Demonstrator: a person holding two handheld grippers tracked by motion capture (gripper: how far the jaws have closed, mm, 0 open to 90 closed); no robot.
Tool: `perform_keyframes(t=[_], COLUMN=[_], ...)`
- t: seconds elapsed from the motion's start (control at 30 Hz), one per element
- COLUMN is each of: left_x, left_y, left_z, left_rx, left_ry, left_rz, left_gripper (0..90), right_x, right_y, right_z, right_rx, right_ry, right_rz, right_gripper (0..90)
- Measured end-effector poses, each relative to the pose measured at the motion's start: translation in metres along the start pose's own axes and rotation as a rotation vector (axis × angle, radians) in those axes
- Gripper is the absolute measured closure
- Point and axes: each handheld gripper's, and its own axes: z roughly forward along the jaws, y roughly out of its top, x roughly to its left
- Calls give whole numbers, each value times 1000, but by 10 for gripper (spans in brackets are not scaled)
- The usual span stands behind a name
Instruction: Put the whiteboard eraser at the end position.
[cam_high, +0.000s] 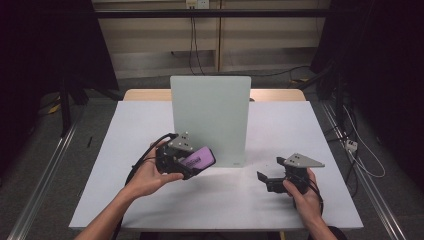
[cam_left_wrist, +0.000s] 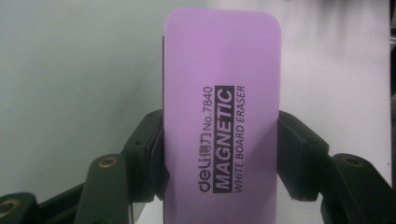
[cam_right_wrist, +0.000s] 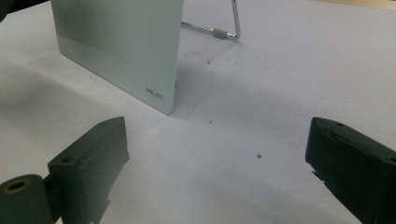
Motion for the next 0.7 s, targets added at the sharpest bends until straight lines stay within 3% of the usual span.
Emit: perform_keyframes(t=[0.1, 0.13, 0.37, 0.7], left_x=[-2, -3, -7, -14], left_y=[1, 2, 3, 6], left_z=[4, 4, 10, 13], left_rx=[8, 27, 26, 29], left_ry=[1, 21, 7, -24], left_rz=[-3, 2, -11, 1], left_gripper=[410, 410, 411, 411], right_x=[0, 0, 0, 2], right_y=[0, 0, 0, 1], right_z=[0, 0, 1, 1], right_rx=[-2, -3, 0, 1], right_ry=[1, 1, -7, -11], right_rz=[-1, -2, -2, -10], right_gripper=[58, 58, 59, 59])
